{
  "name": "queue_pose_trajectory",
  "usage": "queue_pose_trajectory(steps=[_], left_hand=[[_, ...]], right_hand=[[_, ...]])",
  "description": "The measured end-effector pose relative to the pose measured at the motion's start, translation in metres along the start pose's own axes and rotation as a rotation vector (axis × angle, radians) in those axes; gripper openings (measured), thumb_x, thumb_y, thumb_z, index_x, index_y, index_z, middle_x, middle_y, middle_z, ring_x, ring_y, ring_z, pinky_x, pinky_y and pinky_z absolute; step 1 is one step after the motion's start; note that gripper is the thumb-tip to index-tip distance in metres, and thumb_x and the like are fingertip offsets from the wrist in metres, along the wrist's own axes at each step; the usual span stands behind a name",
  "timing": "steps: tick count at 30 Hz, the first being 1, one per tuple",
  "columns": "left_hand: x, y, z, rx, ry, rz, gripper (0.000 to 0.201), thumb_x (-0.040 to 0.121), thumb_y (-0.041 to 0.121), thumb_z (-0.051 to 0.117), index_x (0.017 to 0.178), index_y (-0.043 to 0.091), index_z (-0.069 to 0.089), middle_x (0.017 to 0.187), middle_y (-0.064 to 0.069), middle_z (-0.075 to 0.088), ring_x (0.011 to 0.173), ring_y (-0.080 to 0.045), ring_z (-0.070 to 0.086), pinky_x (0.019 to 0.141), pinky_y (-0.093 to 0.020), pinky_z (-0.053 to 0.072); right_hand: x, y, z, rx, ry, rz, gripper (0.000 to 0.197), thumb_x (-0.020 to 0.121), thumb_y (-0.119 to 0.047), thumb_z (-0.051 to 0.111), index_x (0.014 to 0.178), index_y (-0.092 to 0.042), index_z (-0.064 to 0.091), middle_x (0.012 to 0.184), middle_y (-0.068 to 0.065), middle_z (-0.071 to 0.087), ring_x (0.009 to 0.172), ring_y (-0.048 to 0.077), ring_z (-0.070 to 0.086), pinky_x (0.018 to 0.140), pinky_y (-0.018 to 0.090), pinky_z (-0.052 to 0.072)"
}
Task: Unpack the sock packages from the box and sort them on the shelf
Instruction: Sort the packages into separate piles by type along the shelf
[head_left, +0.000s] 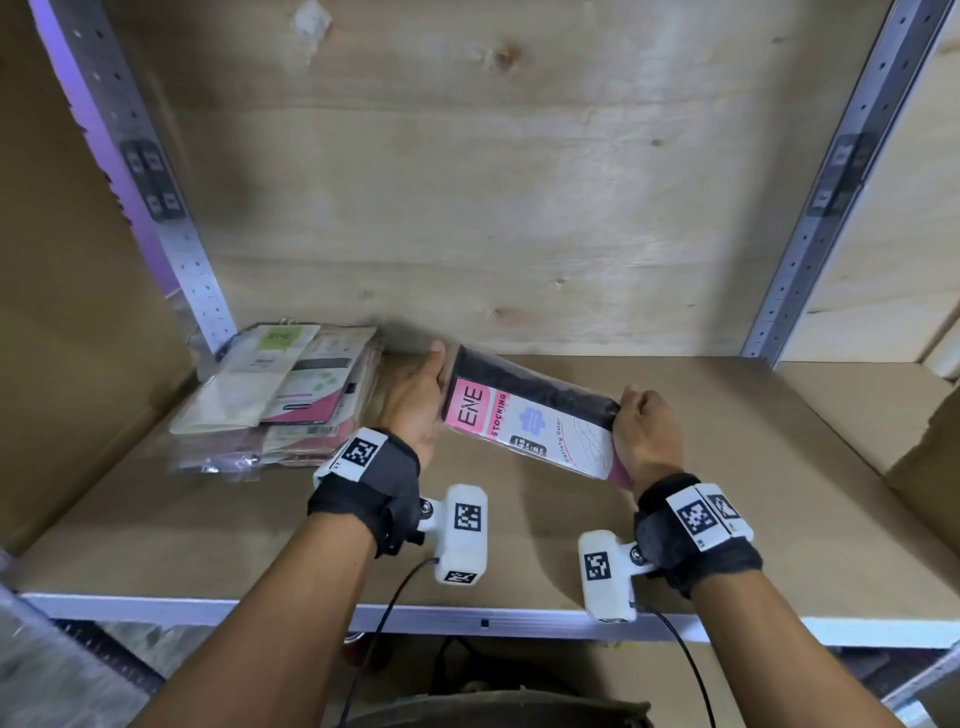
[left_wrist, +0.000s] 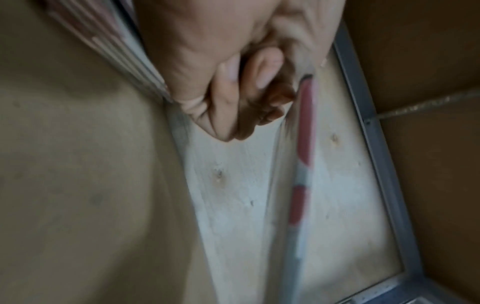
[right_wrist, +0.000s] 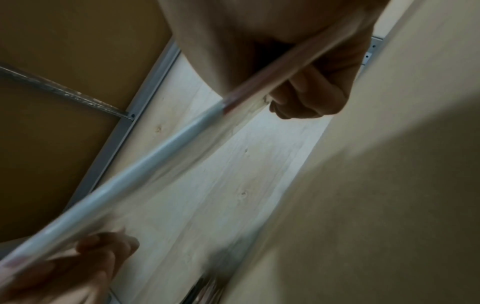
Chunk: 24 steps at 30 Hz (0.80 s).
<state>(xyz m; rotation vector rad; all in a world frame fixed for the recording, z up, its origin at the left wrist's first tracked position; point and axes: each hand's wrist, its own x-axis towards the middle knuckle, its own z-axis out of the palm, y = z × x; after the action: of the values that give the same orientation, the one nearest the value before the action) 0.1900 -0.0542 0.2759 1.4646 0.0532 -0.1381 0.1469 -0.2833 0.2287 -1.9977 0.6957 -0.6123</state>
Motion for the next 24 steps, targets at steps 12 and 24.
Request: queue_pose_trajectory(steps=[12, 24], left_hand=[[-0.008, 0.009, -0.017, 0.260, 0.107, 0.200, 0.043, 0.101, 0.047, 0.044, 0.076, 0.015, 0.056, 0.082, -0.018, 0.073, 0.075, -0.029, 0.071, 0.073, -0.039, 0.054], [-0.015, 0.014, -0.011, -0.242, -0.152, 0.078, 0.048, 0.103, 0.043, 0.047, 0.063, 0.019, 0.059, 0.062, -0.007, 0.060, 0.050, -0.018, 0.057, 0.054, -0.019, 0.049]], right_hand=[[-0.009, -0.005, 0.003, 0.056, 0.007, -0.063, 0.041, 0.105, -0.036, 0.035, 0.088, -0.004, 0.055, 0.087, 0.014, 0.061, 0.084, 0.030, 0.057, 0.073, 0.033, 0.039], [-0.014, -0.014, -0.004, 0.131, -0.058, -0.017, 0.045, 0.103, -0.042, 0.035, 0.090, -0.005, 0.056, 0.092, 0.020, 0.066, 0.089, 0.035, 0.065, 0.081, 0.048, 0.054]])
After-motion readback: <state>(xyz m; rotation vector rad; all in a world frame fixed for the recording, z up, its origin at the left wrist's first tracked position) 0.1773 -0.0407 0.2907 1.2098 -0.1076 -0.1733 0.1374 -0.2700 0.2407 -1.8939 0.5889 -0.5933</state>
